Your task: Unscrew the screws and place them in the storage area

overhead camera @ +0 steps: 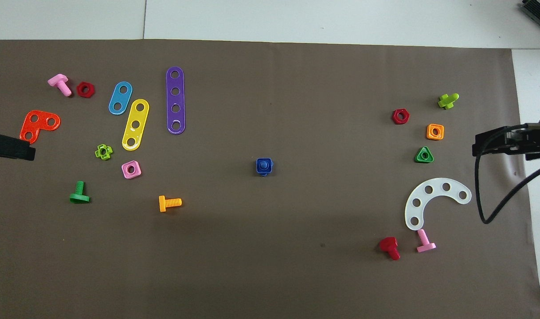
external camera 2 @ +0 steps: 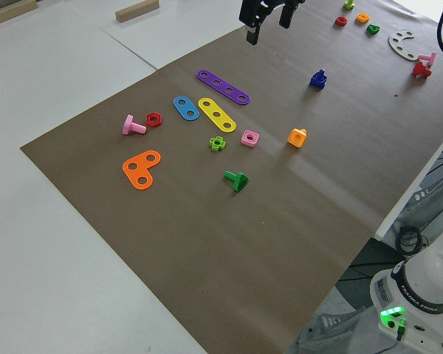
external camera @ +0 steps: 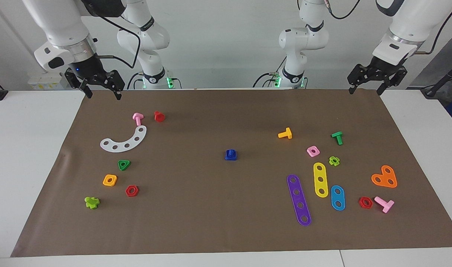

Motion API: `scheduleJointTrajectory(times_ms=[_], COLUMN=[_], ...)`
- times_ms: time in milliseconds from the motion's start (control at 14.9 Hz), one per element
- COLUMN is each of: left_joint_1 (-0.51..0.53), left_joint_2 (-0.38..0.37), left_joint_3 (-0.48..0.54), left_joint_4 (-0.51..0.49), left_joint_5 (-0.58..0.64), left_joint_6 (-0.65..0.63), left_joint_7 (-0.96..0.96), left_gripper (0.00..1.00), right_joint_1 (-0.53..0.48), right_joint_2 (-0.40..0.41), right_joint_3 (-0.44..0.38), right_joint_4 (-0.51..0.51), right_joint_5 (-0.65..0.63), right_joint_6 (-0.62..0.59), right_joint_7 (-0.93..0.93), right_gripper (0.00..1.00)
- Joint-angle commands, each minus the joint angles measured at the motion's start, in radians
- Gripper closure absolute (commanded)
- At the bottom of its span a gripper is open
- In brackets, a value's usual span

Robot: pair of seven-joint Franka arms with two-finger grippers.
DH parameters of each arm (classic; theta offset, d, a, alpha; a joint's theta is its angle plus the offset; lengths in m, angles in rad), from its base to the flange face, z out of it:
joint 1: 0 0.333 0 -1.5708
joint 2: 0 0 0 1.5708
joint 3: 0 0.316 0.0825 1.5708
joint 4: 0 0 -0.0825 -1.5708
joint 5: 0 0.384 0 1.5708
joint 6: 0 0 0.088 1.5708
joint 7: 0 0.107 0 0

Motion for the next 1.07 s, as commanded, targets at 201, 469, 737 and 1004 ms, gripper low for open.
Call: scheduleJointTrajectory(times_ms=[201,469,737,1004], left_joint_1=[0.013,0.015,-0.005,-0.088], left_joint_2=[-0.025,-0.030,-0.018,0.005], left_joint_3=[-0.004,-0.004,-0.013,-0.028], left_joint_4=[-0.026,-0.034,-0.026,-0.025], left_joint_5=[-0.012,-0.011,-0.006,-0.008], left_joint_6=[-0.009,-0.004,0.028,0.089], left_joint_7=[0.009,0.002,-0.027,-0.109], left_gripper=[0.00,0.00,0.00,0.00], right_joint_1=[-0.018,-0.018,-0.018,-0.018], right_joint_2=[0.003,0.003,0.004,0.003], right_joint_3=[0.012,0.012,0.012,0.012], right_joint_4=[0.008,0.008,0.008,0.008], right_joint_5=[0.018,0.018,0.018,0.018], right_joint_6=[-0.008,-0.008,-0.008,-0.008], right_joint_7=[-0.023,-0.023,-0.023,-0.023], right_gripper=[0.00,0.00,0.00,0.00])
